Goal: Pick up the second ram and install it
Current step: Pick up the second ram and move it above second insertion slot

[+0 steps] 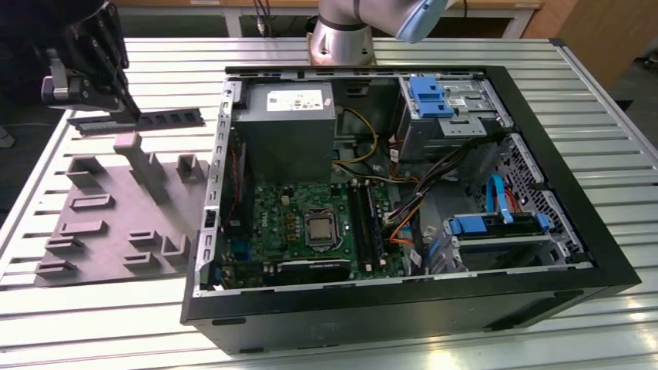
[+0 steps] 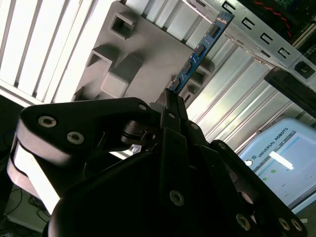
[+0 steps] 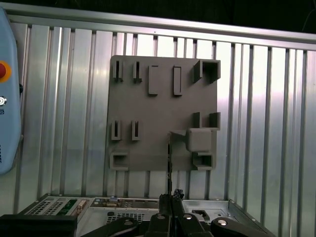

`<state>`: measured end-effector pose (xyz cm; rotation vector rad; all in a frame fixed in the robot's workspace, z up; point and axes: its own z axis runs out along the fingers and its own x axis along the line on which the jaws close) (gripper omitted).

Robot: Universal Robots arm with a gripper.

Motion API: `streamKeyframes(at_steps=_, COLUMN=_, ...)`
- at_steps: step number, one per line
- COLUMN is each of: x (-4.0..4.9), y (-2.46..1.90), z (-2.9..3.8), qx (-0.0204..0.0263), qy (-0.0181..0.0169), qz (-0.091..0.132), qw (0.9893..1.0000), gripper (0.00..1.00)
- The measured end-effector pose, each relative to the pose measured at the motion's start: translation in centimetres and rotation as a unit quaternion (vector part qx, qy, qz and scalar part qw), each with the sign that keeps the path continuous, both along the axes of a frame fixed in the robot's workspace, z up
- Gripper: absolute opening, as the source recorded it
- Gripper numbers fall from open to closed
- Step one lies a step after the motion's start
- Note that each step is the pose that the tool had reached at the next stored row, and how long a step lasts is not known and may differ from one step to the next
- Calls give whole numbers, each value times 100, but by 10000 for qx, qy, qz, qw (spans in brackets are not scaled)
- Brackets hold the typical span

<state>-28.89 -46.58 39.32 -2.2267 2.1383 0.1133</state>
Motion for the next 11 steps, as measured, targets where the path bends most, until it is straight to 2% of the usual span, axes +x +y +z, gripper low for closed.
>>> streamKeyframes(at_steps=11, x=97, y=0, z=0, qx=0, qy=0, qz=0, qw=10000, gripper=12)
